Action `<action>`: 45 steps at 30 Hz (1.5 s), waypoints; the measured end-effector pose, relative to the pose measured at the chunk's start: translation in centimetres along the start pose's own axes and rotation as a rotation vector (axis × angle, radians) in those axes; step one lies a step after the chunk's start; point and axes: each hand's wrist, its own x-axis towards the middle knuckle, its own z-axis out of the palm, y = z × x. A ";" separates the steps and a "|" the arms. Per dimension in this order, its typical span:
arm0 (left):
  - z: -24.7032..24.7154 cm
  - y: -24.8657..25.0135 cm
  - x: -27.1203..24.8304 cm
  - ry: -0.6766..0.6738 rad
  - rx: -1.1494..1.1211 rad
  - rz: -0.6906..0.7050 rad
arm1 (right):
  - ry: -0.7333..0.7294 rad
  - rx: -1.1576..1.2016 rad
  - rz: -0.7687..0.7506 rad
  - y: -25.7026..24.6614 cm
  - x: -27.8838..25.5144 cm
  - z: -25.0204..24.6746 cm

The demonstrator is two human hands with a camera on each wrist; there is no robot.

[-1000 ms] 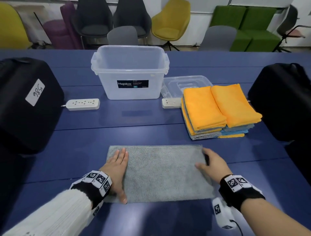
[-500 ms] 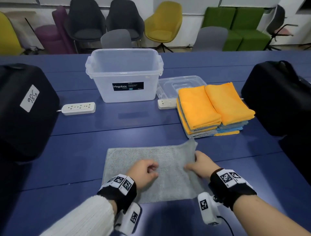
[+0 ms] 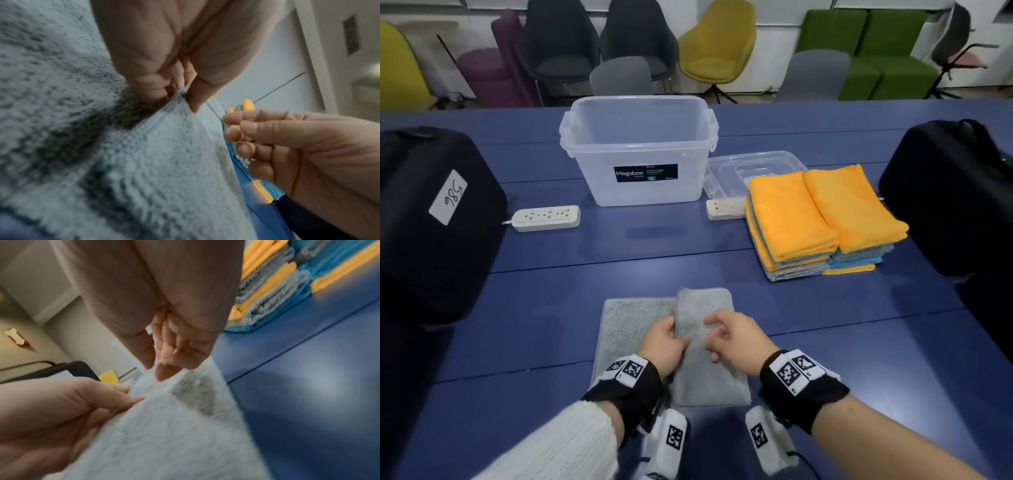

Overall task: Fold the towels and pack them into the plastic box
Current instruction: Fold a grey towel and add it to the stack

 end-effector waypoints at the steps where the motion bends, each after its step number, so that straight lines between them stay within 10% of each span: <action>1: 0.0 -0.3 0.0 0.019 0.011 0.013 | 0.073 -0.117 -0.032 0.3 0.0 -0.6; 13: -1.2 0.2 -1.2 -0.072 0.655 0.176 | -0.193 -0.873 -0.158 2.0 0.1 -2.7; 30: -1.5 1.0 -1.1 -0.028 0.996 0.028 | -0.226 -1.004 -0.108 3.6 0.7 -2.6; 37: -4.6 -1.0 -2.0 0.220 1.054 0.071 | -0.226 -0.996 -0.100 3.6 0.8 -2.6; 45: -9.6 -2.2 -2.4 0.358 0.617 -0.230 | -0.226 -0.994 -0.092 3.6 0.6 -2.5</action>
